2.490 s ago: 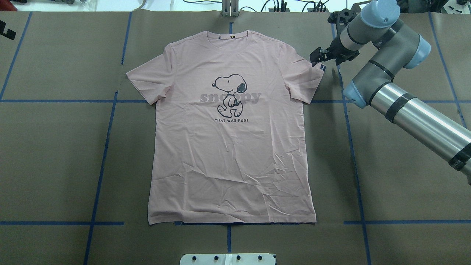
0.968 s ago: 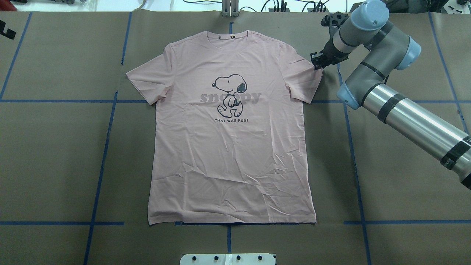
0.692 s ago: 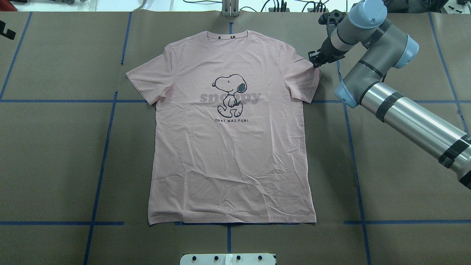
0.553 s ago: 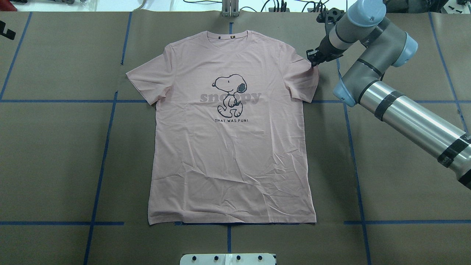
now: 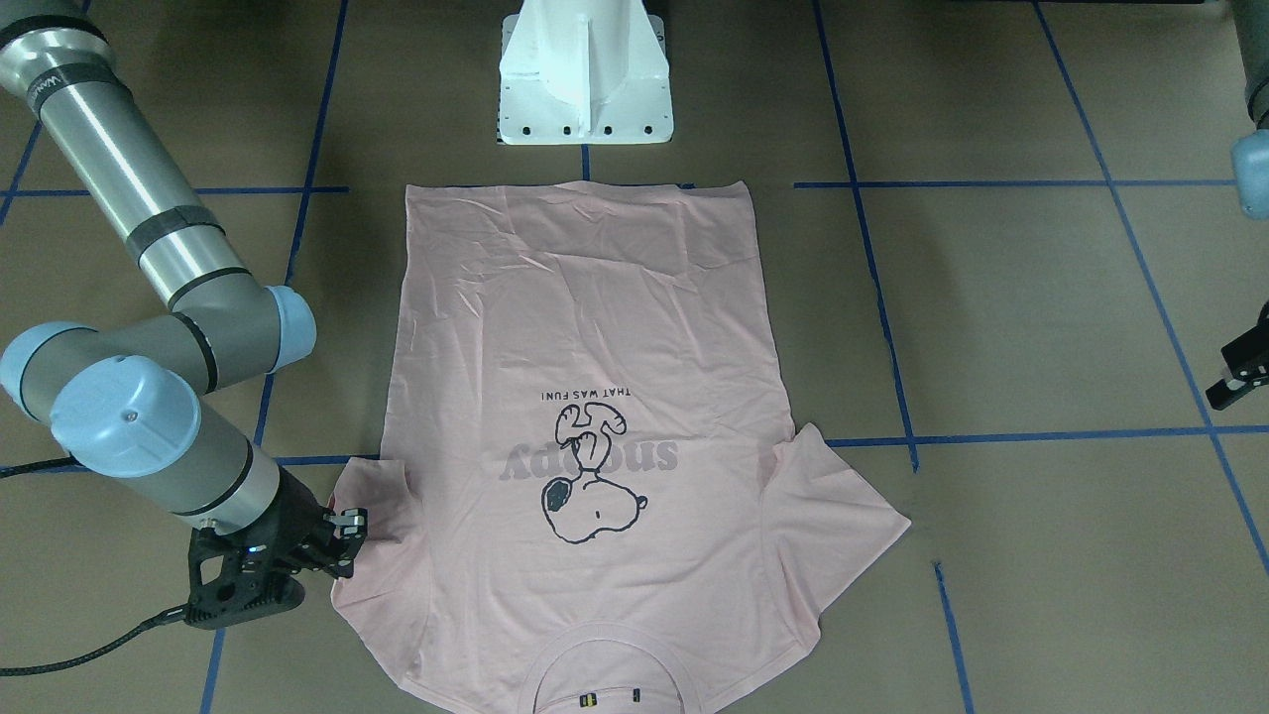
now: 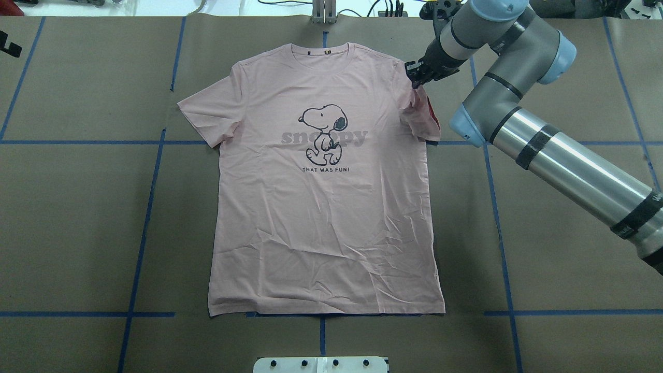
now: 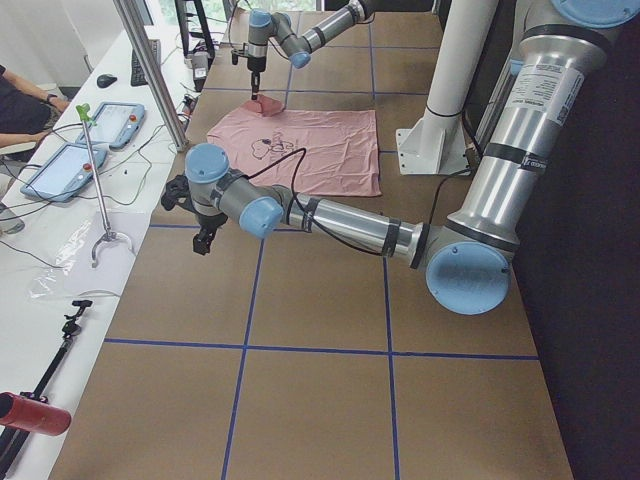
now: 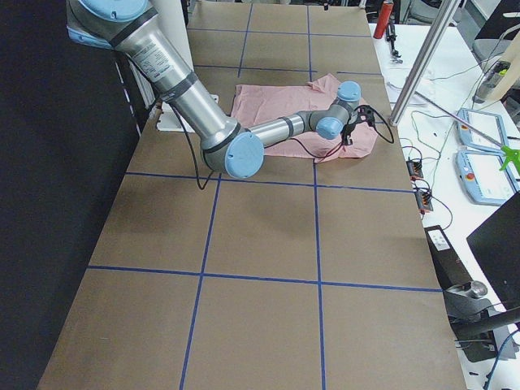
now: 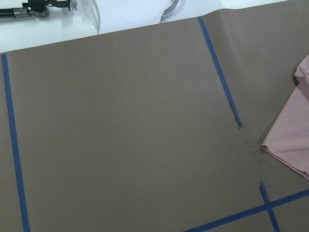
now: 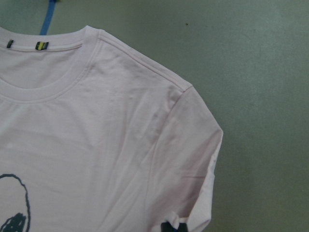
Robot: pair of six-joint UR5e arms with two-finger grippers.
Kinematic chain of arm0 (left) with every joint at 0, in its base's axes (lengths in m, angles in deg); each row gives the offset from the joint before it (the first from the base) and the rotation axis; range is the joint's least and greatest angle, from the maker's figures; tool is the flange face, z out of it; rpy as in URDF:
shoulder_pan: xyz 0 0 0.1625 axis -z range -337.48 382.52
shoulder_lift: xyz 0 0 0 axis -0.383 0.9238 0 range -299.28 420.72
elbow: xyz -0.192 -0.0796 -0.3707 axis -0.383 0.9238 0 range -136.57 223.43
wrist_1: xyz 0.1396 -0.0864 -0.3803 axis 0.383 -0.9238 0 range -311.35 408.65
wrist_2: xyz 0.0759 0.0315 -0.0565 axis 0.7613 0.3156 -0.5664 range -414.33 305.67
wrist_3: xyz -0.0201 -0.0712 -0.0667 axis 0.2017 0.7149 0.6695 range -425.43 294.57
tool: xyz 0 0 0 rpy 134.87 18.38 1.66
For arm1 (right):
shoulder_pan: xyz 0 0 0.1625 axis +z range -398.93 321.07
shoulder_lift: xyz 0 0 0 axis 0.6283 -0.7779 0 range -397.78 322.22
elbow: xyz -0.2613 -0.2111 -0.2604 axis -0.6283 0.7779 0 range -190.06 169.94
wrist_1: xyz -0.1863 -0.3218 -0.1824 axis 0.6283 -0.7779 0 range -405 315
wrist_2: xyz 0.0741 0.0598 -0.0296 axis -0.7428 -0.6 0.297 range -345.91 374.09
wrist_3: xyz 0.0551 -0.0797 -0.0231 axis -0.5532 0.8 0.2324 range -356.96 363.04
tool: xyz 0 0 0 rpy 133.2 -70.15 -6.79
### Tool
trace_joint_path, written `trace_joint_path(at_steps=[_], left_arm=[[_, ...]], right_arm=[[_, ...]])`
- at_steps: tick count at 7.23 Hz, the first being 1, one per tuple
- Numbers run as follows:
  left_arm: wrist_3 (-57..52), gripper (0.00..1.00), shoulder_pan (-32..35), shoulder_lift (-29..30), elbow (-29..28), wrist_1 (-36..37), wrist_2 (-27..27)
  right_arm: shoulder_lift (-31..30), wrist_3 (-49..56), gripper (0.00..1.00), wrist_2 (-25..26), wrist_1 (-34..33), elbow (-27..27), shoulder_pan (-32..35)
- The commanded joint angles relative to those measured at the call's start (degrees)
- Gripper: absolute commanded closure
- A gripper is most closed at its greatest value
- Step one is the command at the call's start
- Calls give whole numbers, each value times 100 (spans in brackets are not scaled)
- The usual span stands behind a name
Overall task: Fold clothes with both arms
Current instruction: 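Fold the grasped sleeve inward across the shirt body with the right gripper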
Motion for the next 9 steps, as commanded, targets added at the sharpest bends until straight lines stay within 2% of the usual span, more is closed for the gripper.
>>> trace_joint_path(at_steps=[1,4,5,6,8,9], left_arm=[[-7,0,3,-1,-17,-9,1],[-16,0,3,-10,-25,-18,1],[-16,0,3,-10,-17,-18,1],[2,0,3,-1,-17,-18,1],[2,0,-32,-1,-17,-18,1],[11,0,-41,-62,-25,-323,10]], right_arm=[[385,-124,100,279,-62,178,-128],[1370,-344,100,1306,-45,1302,-620],[1399,-344,100,1545,-36,1358,-734],[1399,-335,1,1704,-10,1358,-840],[1408,-344,0,1714,-10,1349,-841],[1469,-396,0,1705,-10,1349,-841]])
